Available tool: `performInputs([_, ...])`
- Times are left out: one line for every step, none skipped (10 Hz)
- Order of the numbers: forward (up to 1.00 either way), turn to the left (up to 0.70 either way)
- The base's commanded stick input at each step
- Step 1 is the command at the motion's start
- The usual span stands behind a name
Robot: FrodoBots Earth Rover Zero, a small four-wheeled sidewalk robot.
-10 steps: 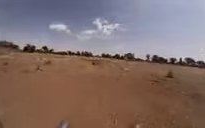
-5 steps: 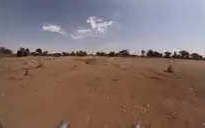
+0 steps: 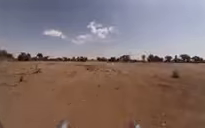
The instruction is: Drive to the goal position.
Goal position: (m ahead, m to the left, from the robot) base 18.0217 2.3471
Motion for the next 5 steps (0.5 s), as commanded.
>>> performInputs([0.70,0.00])
performInputs([0.70,0.00])
performInputs([0.70,0.00])
performInputs([0.70,0.00])
performInputs([0.70,0.00])
